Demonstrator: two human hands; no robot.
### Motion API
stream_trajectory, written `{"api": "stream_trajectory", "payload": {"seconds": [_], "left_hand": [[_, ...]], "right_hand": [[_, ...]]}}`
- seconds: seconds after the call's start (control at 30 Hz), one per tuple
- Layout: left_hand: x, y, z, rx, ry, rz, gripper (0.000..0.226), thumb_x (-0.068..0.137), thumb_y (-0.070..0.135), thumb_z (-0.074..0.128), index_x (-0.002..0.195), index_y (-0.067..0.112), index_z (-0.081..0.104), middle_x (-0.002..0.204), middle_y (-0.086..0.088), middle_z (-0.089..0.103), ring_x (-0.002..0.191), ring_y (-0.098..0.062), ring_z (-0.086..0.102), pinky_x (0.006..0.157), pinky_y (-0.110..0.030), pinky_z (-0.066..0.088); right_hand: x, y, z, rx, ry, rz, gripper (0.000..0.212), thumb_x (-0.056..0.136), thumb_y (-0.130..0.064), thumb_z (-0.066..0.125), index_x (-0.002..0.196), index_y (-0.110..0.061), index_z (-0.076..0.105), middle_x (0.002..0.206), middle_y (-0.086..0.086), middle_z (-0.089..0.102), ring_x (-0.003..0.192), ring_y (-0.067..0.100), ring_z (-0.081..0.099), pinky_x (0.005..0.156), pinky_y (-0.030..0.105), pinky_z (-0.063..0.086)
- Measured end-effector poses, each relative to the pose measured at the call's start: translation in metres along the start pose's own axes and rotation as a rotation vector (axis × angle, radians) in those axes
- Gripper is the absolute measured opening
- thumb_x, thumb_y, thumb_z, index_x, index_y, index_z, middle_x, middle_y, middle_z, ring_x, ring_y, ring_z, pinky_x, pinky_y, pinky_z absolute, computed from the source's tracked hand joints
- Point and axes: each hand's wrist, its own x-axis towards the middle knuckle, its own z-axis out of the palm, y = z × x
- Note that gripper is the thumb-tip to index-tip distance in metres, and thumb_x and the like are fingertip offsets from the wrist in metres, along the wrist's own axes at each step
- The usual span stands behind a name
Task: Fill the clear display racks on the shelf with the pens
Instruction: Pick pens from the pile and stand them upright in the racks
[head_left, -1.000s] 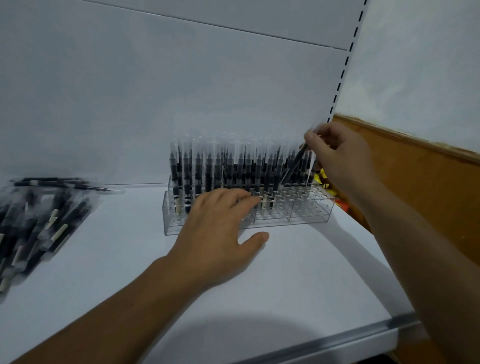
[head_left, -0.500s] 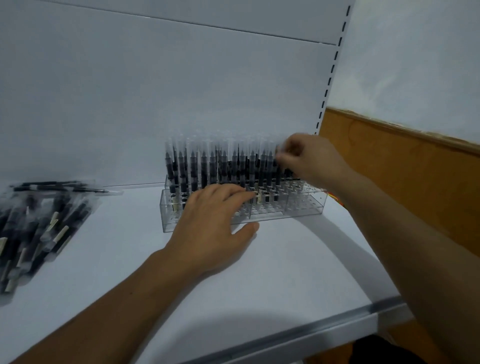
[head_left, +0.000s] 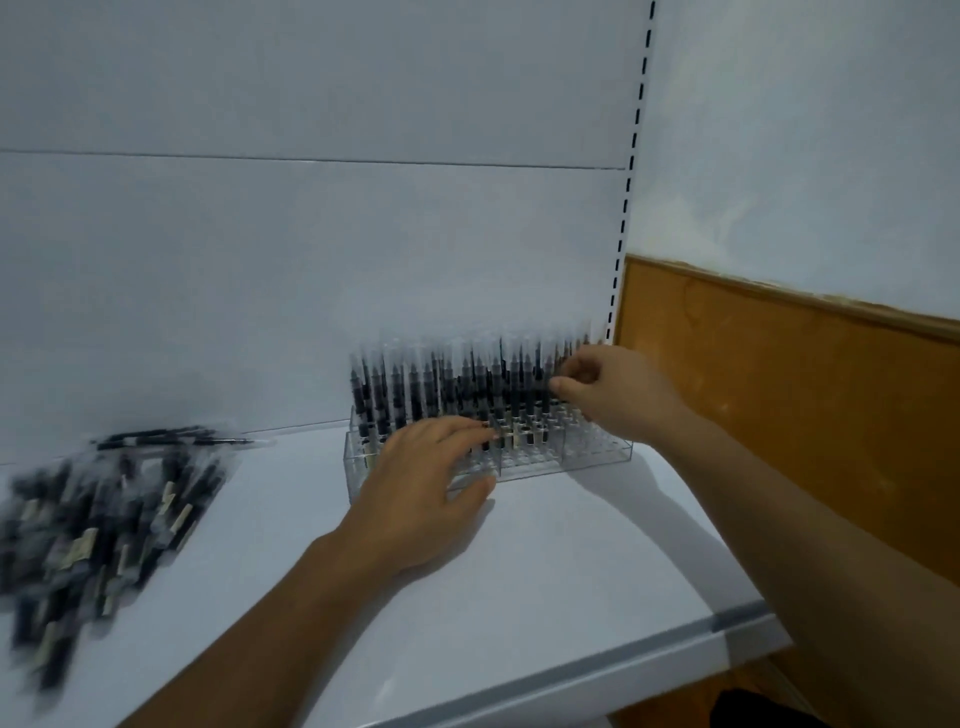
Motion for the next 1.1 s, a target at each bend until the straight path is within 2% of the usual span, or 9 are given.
{"api": "stream_trajectory", "payload": {"seconds": [0.13, 0.27, 0.37, 0.43, 0.53, 0.67, 0.8, 0.97, 1.1], "left_hand": [[-0.008, -0.009, -0.036, -0.070, 0.082, -0.096, 0.036, 0.093, 0.045, 0.054, 0.128, 0.036, 0.056, 0.128, 0.022, 0.053, 0.118, 0.004, 0.043, 0.100, -0.022, 0.033], [-0.052, -0.042, -0.079, -0.015, 0.143, -0.271, 0.030, 0.092, 0.046, 0.054, 0.121, 0.040, 0.059, 0.113, 0.032, 0.053, 0.104, 0.013, 0.048, 0.085, -0.011, 0.036], [-0.100, -0.067, -0.106, 0.116, 0.140, -0.414, 0.032, 0.091, 0.044, 0.057, 0.122, 0.037, 0.059, 0.117, 0.026, 0.054, 0.100, 0.009, 0.049, 0.081, -0.014, 0.036], [-0.133, -0.077, -0.119, 0.214, 0.124, -0.465, 0.037, 0.091, 0.045, 0.057, 0.126, 0.033, 0.059, 0.123, 0.019, 0.055, 0.108, 0.002, 0.048, 0.084, -0.015, 0.035], [-0.170, -0.082, -0.126, 0.295, 0.076, -0.490, 0.055, 0.087, 0.061, 0.049, 0.135, 0.033, 0.052, 0.137, 0.022, 0.044, 0.123, 0.009, 0.033, 0.098, -0.009, 0.023], [-0.186, -0.088, -0.122, 0.259, -0.025, -0.622, 0.069, 0.088, 0.067, 0.041, 0.149, 0.036, 0.031, 0.156, 0.023, 0.018, 0.142, 0.006, 0.007, 0.115, -0.021, 0.009], [-0.183, -0.095, -0.119, 0.203, -0.104, -0.662, 0.079, 0.083, 0.075, 0.030, 0.152, 0.039, 0.018, 0.158, 0.026, 0.003, 0.141, 0.009, -0.008, 0.116, -0.021, 0.001], [-0.182, -0.103, -0.119, 0.236, -0.214, -0.666, 0.080, 0.081, 0.083, 0.020, 0.150, 0.046, 0.004, 0.154, 0.030, -0.011, 0.139, 0.010, -0.021, 0.114, -0.023, -0.006], [-0.172, -0.107, -0.119, 0.286, -0.265, -0.628, 0.084, 0.077, 0.088, 0.014, 0.149, 0.048, 0.003, 0.153, 0.028, -0.012, 0.139, 0.007, -0.024, 0.113, -0.024, -0.009]], "right_hand": [[-0.016, -0.032, 0.006, 0.113, 0.044, -0.118, 0.024, 0.095, -0.041, 0.057, 0.108, -0.026, 0.069, 0.094, -0.011, 0.067, 0.085, 0.008, 0.060, 0.077, 0.029, 0.052], [-0.033, -0.090, 0.037, 0.236, -0.137, -0.316, 0.015, 0.095, -0.039, 0.059, 0.104, -0.032, 0.069, 0.086, -0.020, 0.062, 0.078, -0.003, 0.056, 0.072, 0.021, 0.045], [-0.047, -0.134, 0.070, 0.262, -0.310, -0.493, 0.022, 0.095, -0.040, 0.057, 0.113, -0.032, 0.067, 0.105, -0.017, 0.066, 0.089, -0.002, 0.060, 0.083, 0.026, 0.050], [-0.051, -0.159, 0.094, 0.241, -0.414, -0.605, 0.029, 0.097, -0.041, 0.052, 0.124, -0.032, 0.061, 0.123, -0.013, 0.061, 0.107, 0.004, 0.058, 0.094, 0.029, 0.047], [-0.047, -0.195, 0.126, 0.199, -0.505, -0.720, 0.036, 0.100, -0.040, 0.048, 0.133, -0.028, 0.055, 0.138, -0.006, 0.051, 0.125, 0.014, 0.047, 0.102, 0.029, 0.036], [-0.034, -0.222, 0.161, 0.133, -0.494, -0.731, 0.052, 0.101, -0.046, 0.041, 0.148, -0.024, 0.037, 0.155, 0.001, 0.033, 0.142, 0.021, 0.027, 0.115, 0.036, 0.025], [-0.035, -0.220, 0.181, 0.026, -0.583, -0.759, 0.061, 0.102, -0.051, 0.033, 0.155, -0.023, 0.020, 0.163, 0.003, 0.014, 0.149, 0.021, 0.015, 0.119, 0.035, 0.016], [-0.039, -0.203, 0.171, 0.039, -0.601, -0.809, 0.062, 0.101, -0.053, 0.035, 0.155, -0.027, 0.020, 0.163, -0.004, 0.018, 0.149, 0.013, 0.016, 0.119, 0.030, 0.015], [-0.048, -0.181, 0.158, 0.009, -0.604, -0.860, 0.065, 0.099, -0.058, 0.035, 0.155, -0.029, 0.020, 0.162, -0.010, 0.017, 0.148, 0.009, 0.015, 0.118, 0.026, 0.014]]}}
